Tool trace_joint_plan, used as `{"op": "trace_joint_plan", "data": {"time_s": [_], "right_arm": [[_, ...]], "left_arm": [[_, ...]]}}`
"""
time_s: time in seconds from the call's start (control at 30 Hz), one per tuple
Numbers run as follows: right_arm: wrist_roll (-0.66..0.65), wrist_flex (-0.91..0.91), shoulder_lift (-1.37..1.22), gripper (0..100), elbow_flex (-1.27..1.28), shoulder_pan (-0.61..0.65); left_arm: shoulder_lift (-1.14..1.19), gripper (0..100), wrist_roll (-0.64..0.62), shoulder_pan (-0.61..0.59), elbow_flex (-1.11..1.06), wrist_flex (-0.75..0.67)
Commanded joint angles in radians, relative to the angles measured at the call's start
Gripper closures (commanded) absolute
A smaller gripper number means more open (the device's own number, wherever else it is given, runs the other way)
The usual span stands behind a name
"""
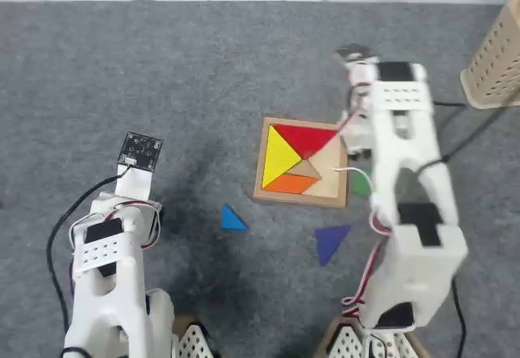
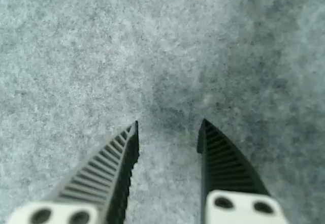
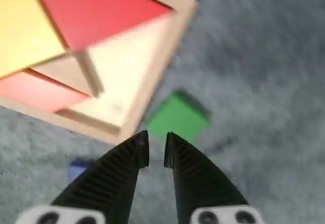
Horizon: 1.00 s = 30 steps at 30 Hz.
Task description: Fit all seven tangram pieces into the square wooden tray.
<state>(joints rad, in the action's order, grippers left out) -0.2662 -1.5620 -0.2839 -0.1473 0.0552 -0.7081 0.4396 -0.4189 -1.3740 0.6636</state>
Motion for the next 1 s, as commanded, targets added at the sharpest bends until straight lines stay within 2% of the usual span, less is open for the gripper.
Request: {"op": "trace_joint_plan", "data": {"time_s": [0.0, 0.13, 0.23, 0.43, 0.57, 0.7, 0.87, 0.97], "right_arm": [[0.006, 0.116, 0.174, 94.2, 0.196, -0.065], [-0.017, 0.292, 0.245, 93.5, 0.408, -0.074], [-0.037, 0.328, 0.236, 87.6, 0.431, -0.041], [-0.267, 0.332, 0.171, 75.0, 0.399, 0.016], [-0.494, 0.328, 0.105, 72.4, 0.394, 0.050], [-0.612, 0.326, 0.050, 72.7, 0.394, 0.045], [-0.626, 0.334, 0.007, 72.9, 0.394, 0.001], [-0.562, 0.346, 0.002, 77.4, 0.394, -0.028]], "left_arm": [[-0.032, 82, -0.015, 0.003, 0.004, -0.021], [-0.032, 82, -0.015, 0.003, 0.004, -0.021], [-0.032, 82, -0.015, 0.003, 0.002, -0.021], [-0.031, 83, -0.015, 0.003, 0.002, -0.020], [-0.031, 83, -0.015, 0.003, 0.002, -0.020], [-0.031, 83, -0.015, 0.003, 0.002, -0.020], [-0.029, 83, -0.015, 0.003, 0.002, -0.020], [-0.029, 83, -0.015, 0.003, 0.002, -0.020]]}}
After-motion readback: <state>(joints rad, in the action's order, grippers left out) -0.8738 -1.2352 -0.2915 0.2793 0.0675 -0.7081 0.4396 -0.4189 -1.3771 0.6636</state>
